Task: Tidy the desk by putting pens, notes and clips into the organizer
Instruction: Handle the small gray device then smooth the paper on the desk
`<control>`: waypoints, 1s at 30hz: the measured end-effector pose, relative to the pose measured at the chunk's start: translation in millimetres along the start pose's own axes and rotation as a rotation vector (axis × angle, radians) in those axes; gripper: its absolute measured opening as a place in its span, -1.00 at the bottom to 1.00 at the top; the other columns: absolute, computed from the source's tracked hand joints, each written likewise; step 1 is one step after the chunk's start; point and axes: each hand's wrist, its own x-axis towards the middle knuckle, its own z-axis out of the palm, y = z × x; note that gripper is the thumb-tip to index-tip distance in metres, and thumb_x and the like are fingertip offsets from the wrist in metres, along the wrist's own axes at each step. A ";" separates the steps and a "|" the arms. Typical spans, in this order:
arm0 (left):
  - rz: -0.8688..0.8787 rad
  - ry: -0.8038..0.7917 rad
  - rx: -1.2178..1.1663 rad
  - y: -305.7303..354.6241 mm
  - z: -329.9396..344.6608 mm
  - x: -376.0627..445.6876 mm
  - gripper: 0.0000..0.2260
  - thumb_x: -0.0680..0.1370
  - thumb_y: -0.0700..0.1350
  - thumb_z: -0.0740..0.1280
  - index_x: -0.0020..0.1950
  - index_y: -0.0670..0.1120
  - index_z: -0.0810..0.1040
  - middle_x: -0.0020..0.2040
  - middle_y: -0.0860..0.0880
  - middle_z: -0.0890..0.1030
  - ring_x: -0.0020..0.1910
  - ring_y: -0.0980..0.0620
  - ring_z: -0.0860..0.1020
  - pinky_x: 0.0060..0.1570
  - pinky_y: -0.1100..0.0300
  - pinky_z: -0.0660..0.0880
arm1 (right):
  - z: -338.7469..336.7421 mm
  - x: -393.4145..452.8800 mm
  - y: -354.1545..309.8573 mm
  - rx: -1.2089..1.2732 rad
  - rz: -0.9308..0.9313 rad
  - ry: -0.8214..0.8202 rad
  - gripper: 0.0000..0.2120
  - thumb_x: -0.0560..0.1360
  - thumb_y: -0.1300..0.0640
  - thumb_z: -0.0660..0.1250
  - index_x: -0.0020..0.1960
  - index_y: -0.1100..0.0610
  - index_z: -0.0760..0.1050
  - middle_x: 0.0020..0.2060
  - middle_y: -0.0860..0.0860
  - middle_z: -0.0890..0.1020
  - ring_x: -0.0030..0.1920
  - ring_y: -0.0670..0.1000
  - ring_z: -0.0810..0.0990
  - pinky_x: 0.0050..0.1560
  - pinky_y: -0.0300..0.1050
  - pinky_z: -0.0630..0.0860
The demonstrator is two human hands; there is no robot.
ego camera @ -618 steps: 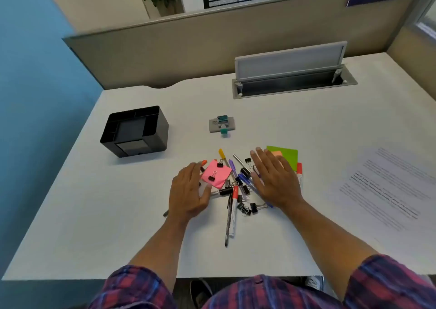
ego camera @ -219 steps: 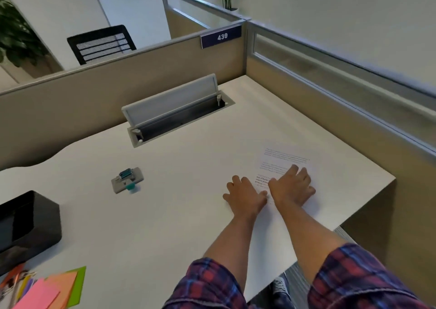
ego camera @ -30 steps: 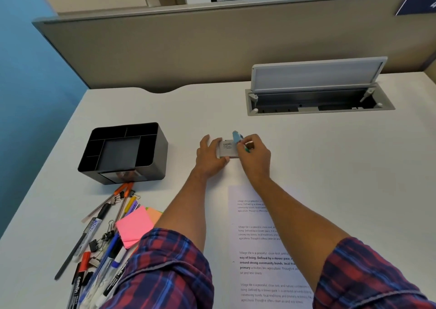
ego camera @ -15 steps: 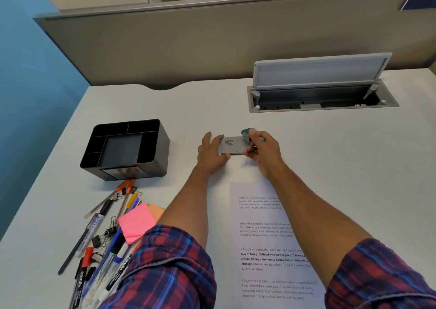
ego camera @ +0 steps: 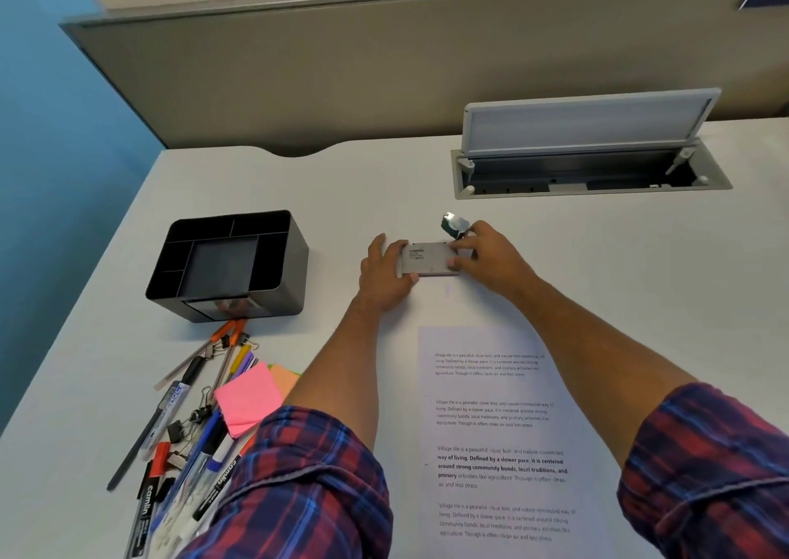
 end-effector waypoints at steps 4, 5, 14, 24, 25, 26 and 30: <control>0.019 0.004 0.001 -2.5 -0.1 2.3 -0.41 0.53 -0.11 0.43 0.53 -0.02 0.33 0.61 -0.17 0.05 0.60 -0.15 0.06 0.48 0.05 0.04 | 2.2 -2.7 8.7 -0.139 -0.131 -0.052 -0.37 0.36 -0.19 0.54 0.32 0.08 0.52 0.17 0.10 0.40 0.17 0.08 0.39 0.15 -0.02 0.45; 0.021 0.004 -0.002 -3.1 -0.1 2.9 -0.41 0.53 -0.11 0.44 0.53 -0.02 0.33 0.61 -0.17 0.05 0.60 -0.14 0.05 0.48 0.06 0.03 | 3.0 -2.9 9.6 -0.158 -0.134 -0.056 -0.33 0.34 -0.23 0.53 0.33 0.07 0.50 0.18 0.09 0.39 0.18 0.07 0.36 0.16 -0.02 0.44; 0.024 0.003 -0.021 -4.1 0.4 6.0 -0.44 0.50 -0.16 0.46 0.47 -0.04 0.38 0.61 -0.14 0.06 0.60 -0.11 0.08 0.46 0.11 0.04 | 1.2 -0.1 4.1 -0.425 -0.235 -0.127 -0.35 0.54 -0.24 0.29 0.46 0.14 0.30 0.26 0.11 0.32 0.22 0.10 0.39 0.18 0.06 0.52; 0.036 0.019 -0.042 -2.9 -3.3 6.9 -0.44 0.49 -0.16 0.47 0.45 -0.10 0.38 0.61 -0.13 0.09 0.58 -0.06 0.13 0.47 0.13 0.06 | -14.9 -4.5 -2.2 -0.474 -0.325 -0.081 -0.45 0.65 -0.21 -0.02 0.31 0.17 0.45 0.19 0.13 0.40 0.04 0.04 0.44 0.01 -0.08 0.50; 0.030 0.022 -0.052 -2.9 -3.4 6.9 -0.43 0.48 -0.16 0.48 0.45 -0.10 0.39 0.61 -0.12 0.09 0.58 -0.07 0.14 0.51 0.09 0.10 | -16.1 -3.8 -2.9 -0.457 -0.309 -0.076 -0.44 0.63 -0.22 -0.04 0.31 0.15 0.46 0.20 0.12 0.40 0.02 0.01 0.43 0.01 -0.11 0.50; 0.023 0.020 -0.063 -3.0 -3.5 6.8 -0.43 0.47 -0.15 0.49 0.45 -0.10 0.39 0.61 -0.11 0.09 0.57 -0.09 0.15 0.51 0.02 0.14 | -16.5 -2.7 -3.3 -0.442 -0.292 -0.070 -0.45 0.63 -0.21 -0.03 0.31 0.14 0.47 0.20 0.12 0.41 0.00 -0.01 0.41 0.00 -0.14 0.48; 0.004 0.005 -0.124 -6.2 -2.6 8.2 -0.40 0.42 -0.13 0.53 0.41 -0.12 0.40 0.61 -0.08 0.08 0.54 -0.10 0.18 0.47 -0.09 0.25 | -16.3 0.5 -6.0 -0.388 -0.258 -0.026 -0.53 0.65 -0.16 0.04 0.28 0.13 0.51 0.15 0.12 0.43 -0.03 -0.03 0.41 -0.04 -0.15 0.50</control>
